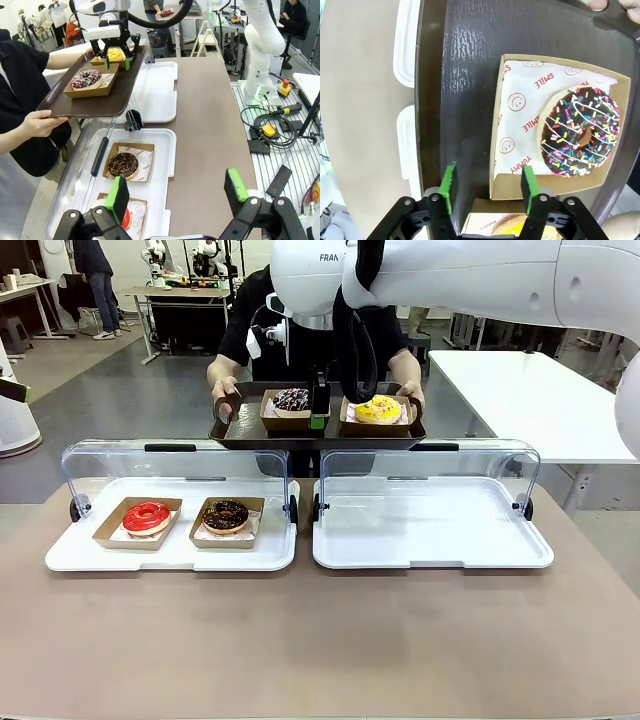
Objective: Provide the desired donut to the person.
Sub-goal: Place the picked Paper togo box onto the Handle tray extended by the person.
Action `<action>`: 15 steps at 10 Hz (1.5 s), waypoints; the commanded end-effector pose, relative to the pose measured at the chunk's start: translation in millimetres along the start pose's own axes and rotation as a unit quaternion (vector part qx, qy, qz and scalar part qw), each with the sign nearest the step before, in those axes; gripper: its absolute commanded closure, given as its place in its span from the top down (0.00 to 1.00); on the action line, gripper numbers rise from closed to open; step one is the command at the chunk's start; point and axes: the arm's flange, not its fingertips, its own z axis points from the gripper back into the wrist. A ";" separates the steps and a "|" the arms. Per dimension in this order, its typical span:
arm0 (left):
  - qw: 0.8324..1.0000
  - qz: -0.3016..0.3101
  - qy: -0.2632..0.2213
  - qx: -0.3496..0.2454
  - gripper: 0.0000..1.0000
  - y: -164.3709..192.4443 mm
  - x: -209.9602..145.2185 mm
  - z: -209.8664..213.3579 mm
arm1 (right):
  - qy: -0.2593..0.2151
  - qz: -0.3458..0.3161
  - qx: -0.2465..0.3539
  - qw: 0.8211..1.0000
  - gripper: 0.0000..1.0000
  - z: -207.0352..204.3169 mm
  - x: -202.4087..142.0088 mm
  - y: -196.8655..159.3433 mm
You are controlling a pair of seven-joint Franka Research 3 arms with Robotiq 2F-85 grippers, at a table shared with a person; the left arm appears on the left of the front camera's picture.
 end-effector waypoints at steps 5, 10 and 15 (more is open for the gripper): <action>1.000 -0.002 -0.008 -0.001 1.00 -0.5 2.5 -0.2 | 0.015 -0.006 0.044 0.999 1.00 27.3 -9.1 15.5; 1.000 -0.002 -0.008 -0.001 1.00 -0.5 2.5 -0.2 | 0.000 0.026 0.059 0.998 1.00 125.5 -89.5 112.5; 1.000 -0.002 -0.008 -0.001 1.00 -0.5 2.5 -0.2 | -0.034 -0.013 -0.015 0.999 1.00 157.8 -201.8 179.5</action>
